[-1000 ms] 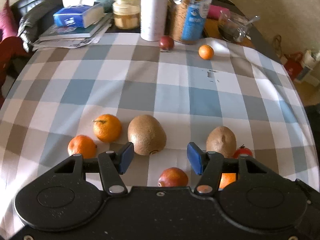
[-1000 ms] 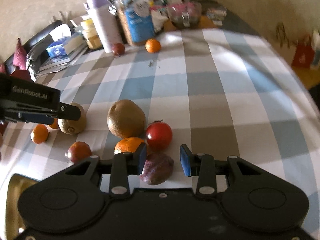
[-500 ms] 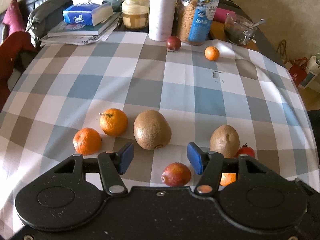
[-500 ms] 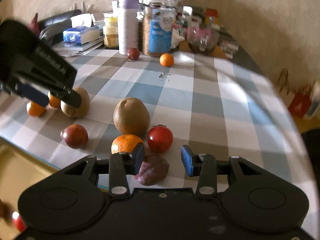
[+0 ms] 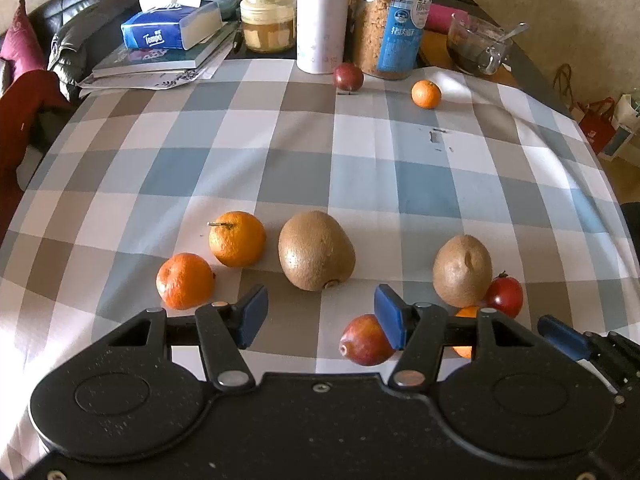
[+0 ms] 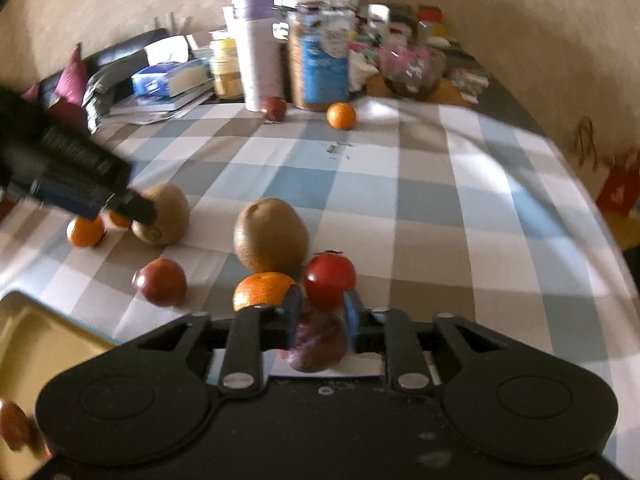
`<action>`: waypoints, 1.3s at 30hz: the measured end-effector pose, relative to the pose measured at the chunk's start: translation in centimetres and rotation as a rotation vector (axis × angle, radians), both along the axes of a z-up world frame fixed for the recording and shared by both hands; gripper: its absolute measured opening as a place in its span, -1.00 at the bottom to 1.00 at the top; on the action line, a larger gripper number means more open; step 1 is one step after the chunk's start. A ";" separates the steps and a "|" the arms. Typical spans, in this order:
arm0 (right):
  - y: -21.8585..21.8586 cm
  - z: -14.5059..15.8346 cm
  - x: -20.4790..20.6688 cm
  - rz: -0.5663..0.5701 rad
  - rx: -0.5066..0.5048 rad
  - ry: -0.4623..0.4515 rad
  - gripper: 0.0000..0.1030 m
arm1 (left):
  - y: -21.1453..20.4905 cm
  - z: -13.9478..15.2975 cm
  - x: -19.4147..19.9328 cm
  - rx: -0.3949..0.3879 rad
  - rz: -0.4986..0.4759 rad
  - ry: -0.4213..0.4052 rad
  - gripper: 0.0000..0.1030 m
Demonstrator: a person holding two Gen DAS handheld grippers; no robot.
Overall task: Organize fruits
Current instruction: 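Grasp the kiwi with the left tool while the right tool grasps a purple passion fruit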
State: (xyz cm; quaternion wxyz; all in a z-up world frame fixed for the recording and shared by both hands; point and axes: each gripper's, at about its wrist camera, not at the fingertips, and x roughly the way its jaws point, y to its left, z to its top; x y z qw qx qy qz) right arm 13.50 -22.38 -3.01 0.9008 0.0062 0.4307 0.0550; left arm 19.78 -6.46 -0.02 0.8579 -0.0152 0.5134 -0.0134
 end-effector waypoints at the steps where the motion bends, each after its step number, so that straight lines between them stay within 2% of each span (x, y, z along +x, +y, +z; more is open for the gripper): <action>1: -0.3 0.0 0.2 -0.013 0.013 0.015 -0.33 | 0.0 0.0 0.0 0.002 -0.004 0.000 0.22; 12: -3.0 -0.7 1.4 -0.020 0.310 0.245 -0.19 | -0.2 -0.5 0.6 0.000 -0.055 0.001 0.23; 15: -4.1 -1.4 1.9 -0.055 0.402 0.311 -0.19 | -0.5 -0.6 0.9 0.000 -0.081 -0.010 0.23; 18: -4.8 -1.7 2.2 -0.083 0.451 0.325 -0.26 | -0.7 -0.9 1.2 0.008 -0.098 -0.005 0.23; 25: -4.6 -1.5 2.3 -0.095 0.435 0.299 -0.27 | -0.6 -1.6 2.2 0.027 -0.104 0.000 0.23; 32: -2.4 -0.4 1.1 -0.061 0.292 0.151 -0.23 | -0.6 -2.6 3.3 0.040 -0.100 0.027 0.24; 34: -2.0 -0.3 0.9 -0.048 0.269 0.125 -0.34 | -0.6 -2.8 3.6 0.047 -0.097 0.030 0.24; 39: -2.2 -0.3 0.9 -0.055 0.271 0.125 -0.36 | -0.5 -3.9 4.7 0.043 -0.061 0.071 0.24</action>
